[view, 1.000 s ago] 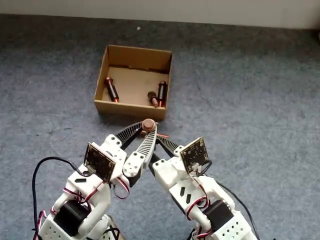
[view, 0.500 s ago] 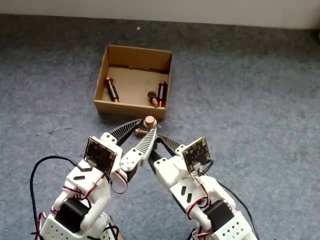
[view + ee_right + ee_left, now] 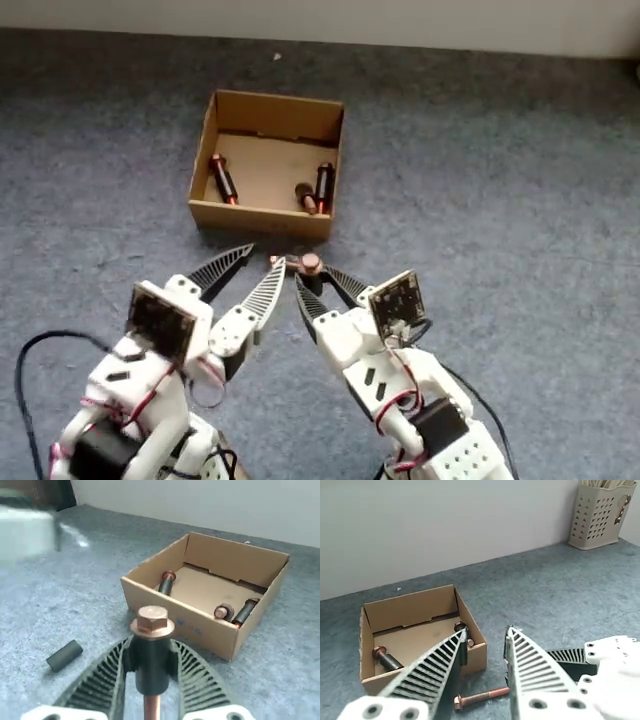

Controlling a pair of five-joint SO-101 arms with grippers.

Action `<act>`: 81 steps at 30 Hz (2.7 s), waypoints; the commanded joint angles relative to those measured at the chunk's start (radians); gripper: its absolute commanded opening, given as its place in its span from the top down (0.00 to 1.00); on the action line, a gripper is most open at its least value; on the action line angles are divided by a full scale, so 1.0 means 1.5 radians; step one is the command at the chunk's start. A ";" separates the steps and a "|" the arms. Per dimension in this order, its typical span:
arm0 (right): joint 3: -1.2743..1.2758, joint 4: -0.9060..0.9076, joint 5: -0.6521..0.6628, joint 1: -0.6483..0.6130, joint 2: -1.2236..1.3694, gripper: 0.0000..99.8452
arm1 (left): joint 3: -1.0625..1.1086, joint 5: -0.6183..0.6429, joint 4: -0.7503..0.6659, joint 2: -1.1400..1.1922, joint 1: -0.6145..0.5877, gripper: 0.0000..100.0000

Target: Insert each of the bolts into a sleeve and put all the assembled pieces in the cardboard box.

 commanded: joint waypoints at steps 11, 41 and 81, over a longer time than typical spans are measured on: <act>0.077 -0.002 0.006 0.026 -0.009 0.99 | -0.099 -0.008 0.204 -0.007 -0.239 0.85; -0.424 -0.218 0.006 0.070 0.647 0.99 | 0.348 -0.193 -0.013 -0.005 -0.408 0.85; -0.589 -0.250 0.001 0.114 0.952 0.82 | 0.284 -0.120 -0.013 -0.006 -0.492 0.85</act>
